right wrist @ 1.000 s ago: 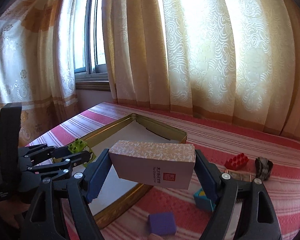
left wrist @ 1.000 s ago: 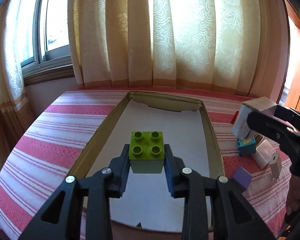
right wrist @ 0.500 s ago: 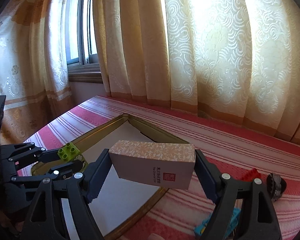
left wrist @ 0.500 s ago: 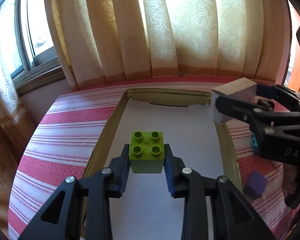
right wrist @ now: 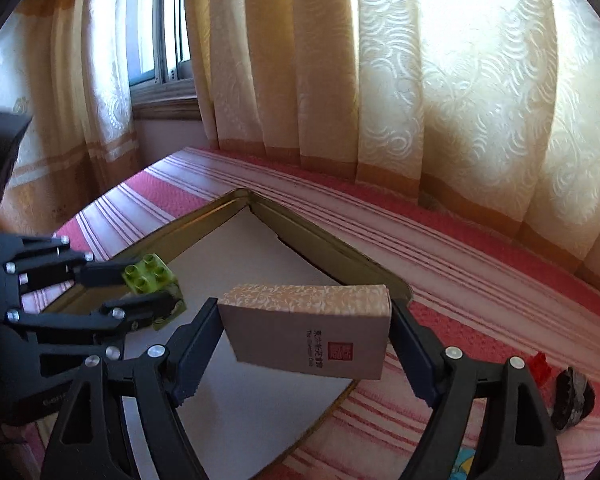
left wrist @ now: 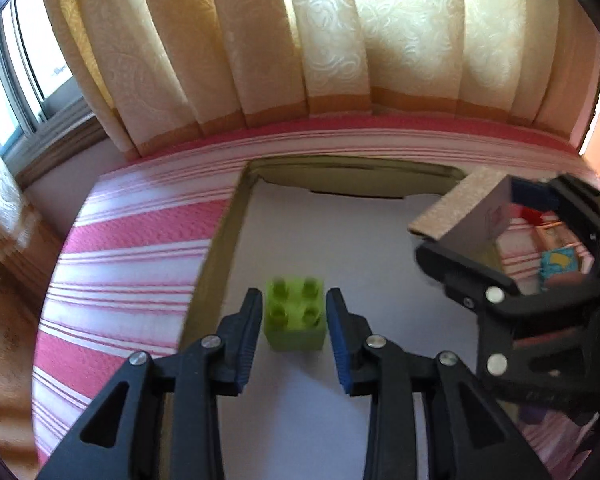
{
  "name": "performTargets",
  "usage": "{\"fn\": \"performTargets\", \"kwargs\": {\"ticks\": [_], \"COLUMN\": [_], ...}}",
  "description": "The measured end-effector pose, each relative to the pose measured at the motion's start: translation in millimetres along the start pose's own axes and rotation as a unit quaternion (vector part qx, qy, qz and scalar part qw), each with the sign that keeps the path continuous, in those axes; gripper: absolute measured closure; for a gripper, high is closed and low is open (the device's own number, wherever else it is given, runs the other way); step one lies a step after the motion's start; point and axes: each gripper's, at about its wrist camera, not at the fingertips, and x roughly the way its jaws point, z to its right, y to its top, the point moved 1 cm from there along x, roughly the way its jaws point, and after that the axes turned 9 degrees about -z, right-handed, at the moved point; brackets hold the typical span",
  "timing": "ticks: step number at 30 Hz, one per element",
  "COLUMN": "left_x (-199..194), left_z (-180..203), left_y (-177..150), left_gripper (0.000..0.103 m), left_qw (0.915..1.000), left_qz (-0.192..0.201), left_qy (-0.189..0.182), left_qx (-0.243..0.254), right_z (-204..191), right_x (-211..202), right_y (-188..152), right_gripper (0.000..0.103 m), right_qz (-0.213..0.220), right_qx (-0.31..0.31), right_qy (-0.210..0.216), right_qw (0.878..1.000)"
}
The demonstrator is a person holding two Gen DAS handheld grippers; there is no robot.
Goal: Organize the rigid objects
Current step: 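Lower and release the green brick with the left tool while the right tool releases the box into the tray, then grasp the purple cube with the left tool while the right tool grasps the white power adapter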
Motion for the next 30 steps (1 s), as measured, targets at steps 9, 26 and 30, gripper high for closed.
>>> {"fn": "performTargets", "kwargs": {"ticks": [9,26,30], "left_x": [-37.7,-96.2,-100.0], "left_z": [-4.0,76.2,121.3], "left_y": [-17.5,-95.1,-115.5], "left_gripper": [0.017,0.002,0.002], "left_qw": [0.9968,0.9852,0.9824], "left_qz": [0.074,0.164,0.163], "left_qy": [0.000,-0.048,-0.085], "left_qx": [-0.030,-0.002,0.031], "right_z": [16.8,74.9,98.9], "right_x": [-33.9,-116.8,-137.8], "right_y": [-12.3,-85.8,-136.2], "right_gripper": [0.010,0.001,0.001], "right_qz": [0.022,0.055,0.060], "right_qx": [0.017,0.081,0.122], "right_qy": [0.006,-0.042,-0.088], "right_qw": [1.000,0.994,0.987]}}
